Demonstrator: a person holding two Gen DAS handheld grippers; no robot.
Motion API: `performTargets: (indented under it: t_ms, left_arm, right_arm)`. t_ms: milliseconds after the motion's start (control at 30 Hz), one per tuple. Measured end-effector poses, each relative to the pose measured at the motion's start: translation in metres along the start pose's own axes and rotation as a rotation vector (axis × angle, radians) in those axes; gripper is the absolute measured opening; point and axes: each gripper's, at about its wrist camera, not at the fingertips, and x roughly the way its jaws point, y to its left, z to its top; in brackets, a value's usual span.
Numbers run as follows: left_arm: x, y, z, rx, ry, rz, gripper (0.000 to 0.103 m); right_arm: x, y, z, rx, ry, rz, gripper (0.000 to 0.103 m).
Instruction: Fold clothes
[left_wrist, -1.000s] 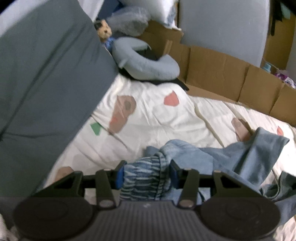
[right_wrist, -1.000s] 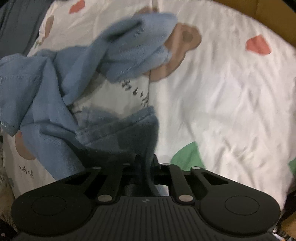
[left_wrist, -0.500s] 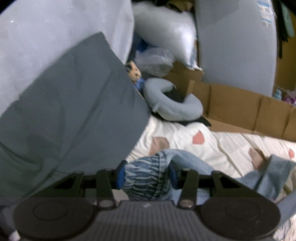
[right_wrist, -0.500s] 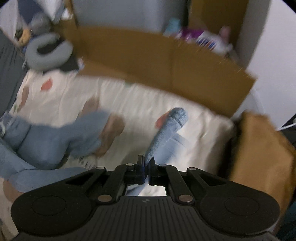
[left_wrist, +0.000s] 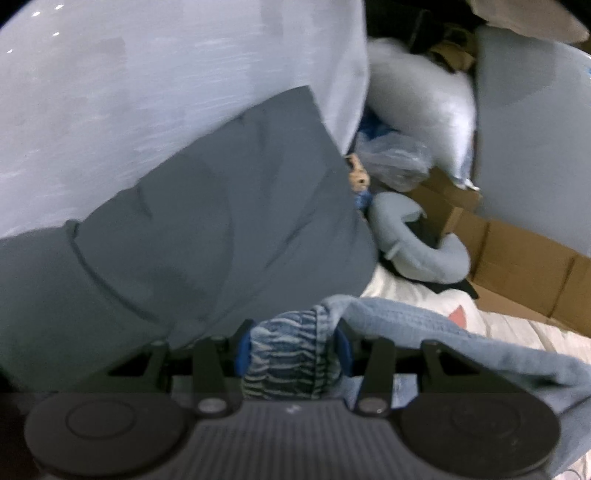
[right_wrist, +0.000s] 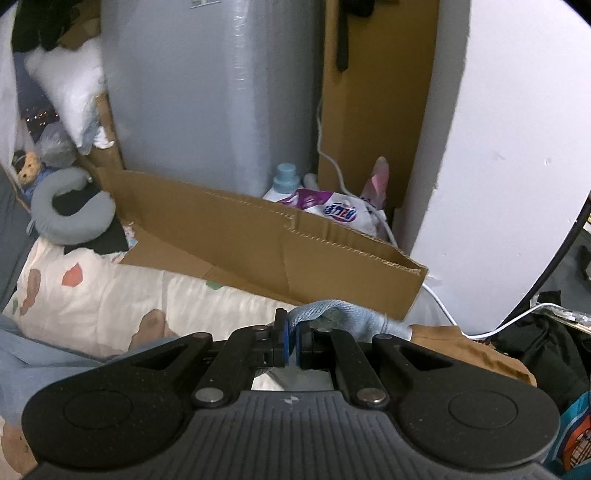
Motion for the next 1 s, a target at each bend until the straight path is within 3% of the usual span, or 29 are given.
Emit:
performTargets:
  t_ms: [233,700,1000]
  left_arm:
    - [-0.004,0.023,-0.029,-0.030,0.032,0.009,0.047]
    - [-0.007,0.043,-0.144,-0.062,0.210,0.028,0.047]
    - [-0.019,0.045,-0.187,-0.089,0.287,0.051,0.051]
  right_arm:
    - [0.020,-0.014,-0.020,0.044,0.021,0.002,0.002]
    - [0.103,-0.027,-0.194,0.173,0.268,0.006,0.003]
    - [0.090,-0.028,-0.240,0.198,0.342,0.029,0.010]
